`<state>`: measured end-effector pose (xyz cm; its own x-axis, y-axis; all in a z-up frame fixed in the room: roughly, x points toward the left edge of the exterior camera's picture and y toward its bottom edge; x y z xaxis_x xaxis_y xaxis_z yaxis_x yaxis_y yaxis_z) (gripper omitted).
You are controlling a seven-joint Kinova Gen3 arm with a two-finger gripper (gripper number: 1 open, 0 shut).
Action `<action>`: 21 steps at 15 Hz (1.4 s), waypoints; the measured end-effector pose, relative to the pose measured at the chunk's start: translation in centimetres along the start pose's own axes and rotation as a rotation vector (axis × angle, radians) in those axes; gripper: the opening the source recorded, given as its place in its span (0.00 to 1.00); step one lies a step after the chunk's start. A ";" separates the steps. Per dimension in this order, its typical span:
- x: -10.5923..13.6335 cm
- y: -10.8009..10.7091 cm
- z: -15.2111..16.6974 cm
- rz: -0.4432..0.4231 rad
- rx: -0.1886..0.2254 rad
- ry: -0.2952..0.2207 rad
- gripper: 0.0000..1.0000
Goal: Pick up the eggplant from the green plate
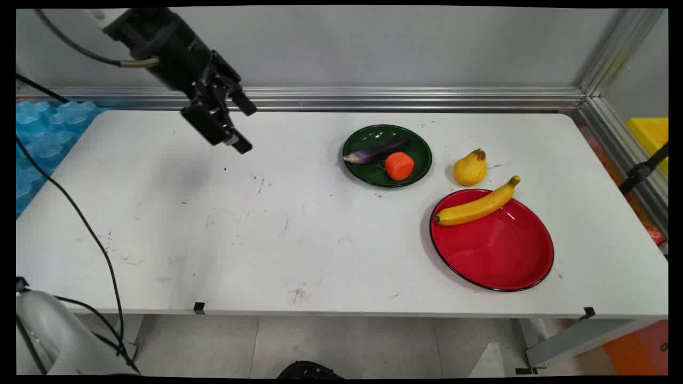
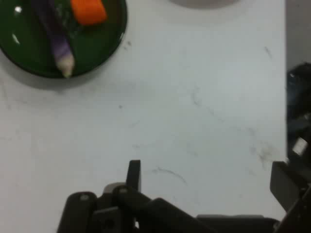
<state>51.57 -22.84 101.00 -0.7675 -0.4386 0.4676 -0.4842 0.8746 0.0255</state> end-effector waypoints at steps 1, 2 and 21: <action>0.2 -0.2 0.2 -0.007 0.011 0.005 1.00; 0.6 -0.4 0.5 -0.018 0.027 0.010 1.00; 10.7 -7.2 12.7 -0.209 0.244 0.013 1.00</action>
<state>41.50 -36.52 94.56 -0.6365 -0.5993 0.4855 -0.7184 0.6898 -0.0903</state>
